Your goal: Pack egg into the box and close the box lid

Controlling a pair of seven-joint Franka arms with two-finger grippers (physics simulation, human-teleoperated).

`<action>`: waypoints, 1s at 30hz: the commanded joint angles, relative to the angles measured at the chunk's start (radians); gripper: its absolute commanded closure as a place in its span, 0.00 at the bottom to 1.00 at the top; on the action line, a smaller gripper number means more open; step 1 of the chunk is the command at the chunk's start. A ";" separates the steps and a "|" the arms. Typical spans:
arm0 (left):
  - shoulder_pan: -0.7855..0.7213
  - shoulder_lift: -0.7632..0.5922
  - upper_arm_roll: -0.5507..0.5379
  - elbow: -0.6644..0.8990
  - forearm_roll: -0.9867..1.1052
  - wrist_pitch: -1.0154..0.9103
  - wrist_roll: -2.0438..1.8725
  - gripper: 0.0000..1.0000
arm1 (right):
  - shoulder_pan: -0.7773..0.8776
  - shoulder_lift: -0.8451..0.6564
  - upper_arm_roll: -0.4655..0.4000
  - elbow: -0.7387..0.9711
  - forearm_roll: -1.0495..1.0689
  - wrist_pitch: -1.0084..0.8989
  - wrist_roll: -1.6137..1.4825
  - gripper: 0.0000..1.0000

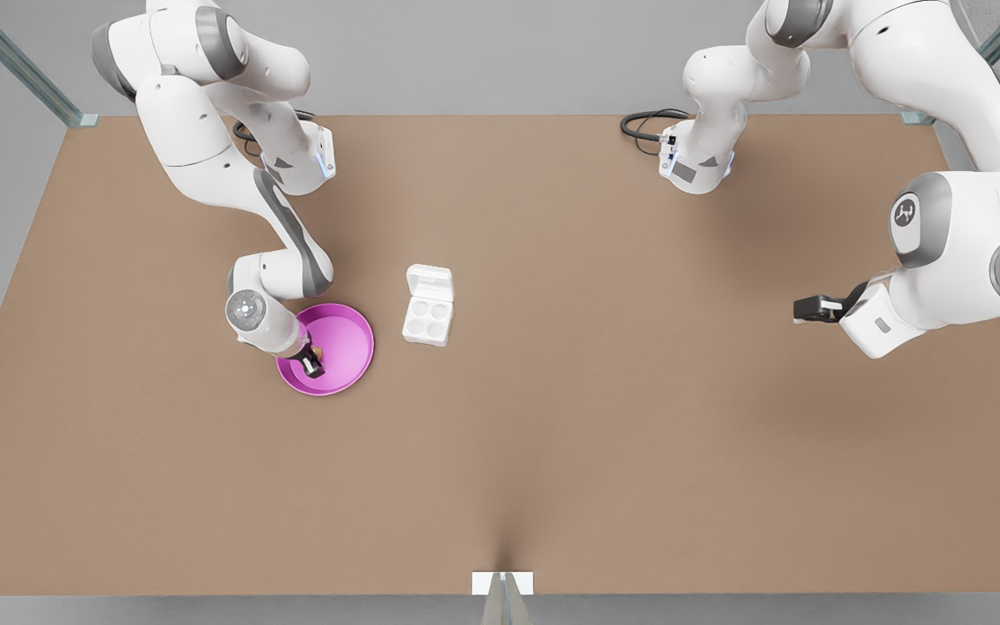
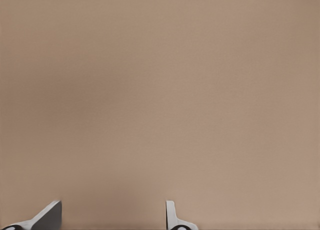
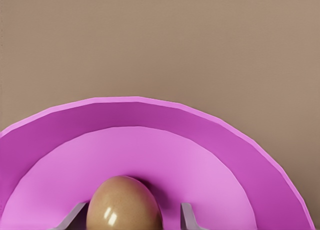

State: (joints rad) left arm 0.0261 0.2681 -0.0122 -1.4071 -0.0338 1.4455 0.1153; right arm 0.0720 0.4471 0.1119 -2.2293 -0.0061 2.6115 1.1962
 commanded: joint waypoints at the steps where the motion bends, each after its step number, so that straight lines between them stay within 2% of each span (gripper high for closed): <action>1: 0.000 -0.001 0.000 0.000 0.000 -0.008 0.000 0.00 | 0.002 -0.002 0.000 0.002 0.000 -0.001 -0.007 0.28; 27: 0.000 -0.004 -0.002 0.000 0.000 -0.033 0.000 0.00 | 0.002 -0.007 0.000 0.004 0.000 -0.007 -0.007 0.31; 30: 0.000 -0.004 -0.002 0.000 0.000 -0.031 0.000 0.00 | 0.002 -0.007 0.000 0.004 0.000 -0.007 -0.007 0.34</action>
State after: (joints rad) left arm 0.0260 0.2650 -0.0137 -1.4071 -0.0335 1.4149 0.1151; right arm 0.0735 0.4410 0.1119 -2.2257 -0.0061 2.6051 1.1909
